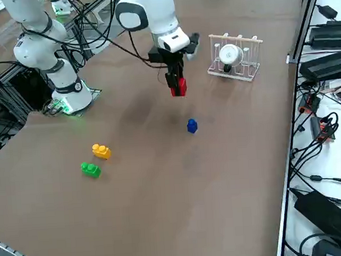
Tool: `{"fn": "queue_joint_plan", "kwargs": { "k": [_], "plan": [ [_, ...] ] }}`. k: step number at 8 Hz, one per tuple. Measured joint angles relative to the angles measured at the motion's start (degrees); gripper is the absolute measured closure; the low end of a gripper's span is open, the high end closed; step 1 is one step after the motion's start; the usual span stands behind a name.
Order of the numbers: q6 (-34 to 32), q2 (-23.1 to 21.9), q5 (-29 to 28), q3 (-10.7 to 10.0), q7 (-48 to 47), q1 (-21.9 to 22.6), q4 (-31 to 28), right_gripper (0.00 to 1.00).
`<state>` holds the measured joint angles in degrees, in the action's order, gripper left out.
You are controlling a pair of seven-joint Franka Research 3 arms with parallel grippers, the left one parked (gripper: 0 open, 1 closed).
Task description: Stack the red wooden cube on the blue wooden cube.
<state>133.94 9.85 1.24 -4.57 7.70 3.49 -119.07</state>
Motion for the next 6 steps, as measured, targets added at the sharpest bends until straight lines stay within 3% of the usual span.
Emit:
{"fn": "queue_joint_plan", "kwargs": {
  "k": [4, 6],
  "plan": [
    [-0.84, 8.35, -6.32, 0.04, 1.63, -3.62, 8.0, 0.3],
    [-1.63, 10.41, -7.54, 0.06, 1.49, -4.08, 10.59, 0.3]
  ]
}}
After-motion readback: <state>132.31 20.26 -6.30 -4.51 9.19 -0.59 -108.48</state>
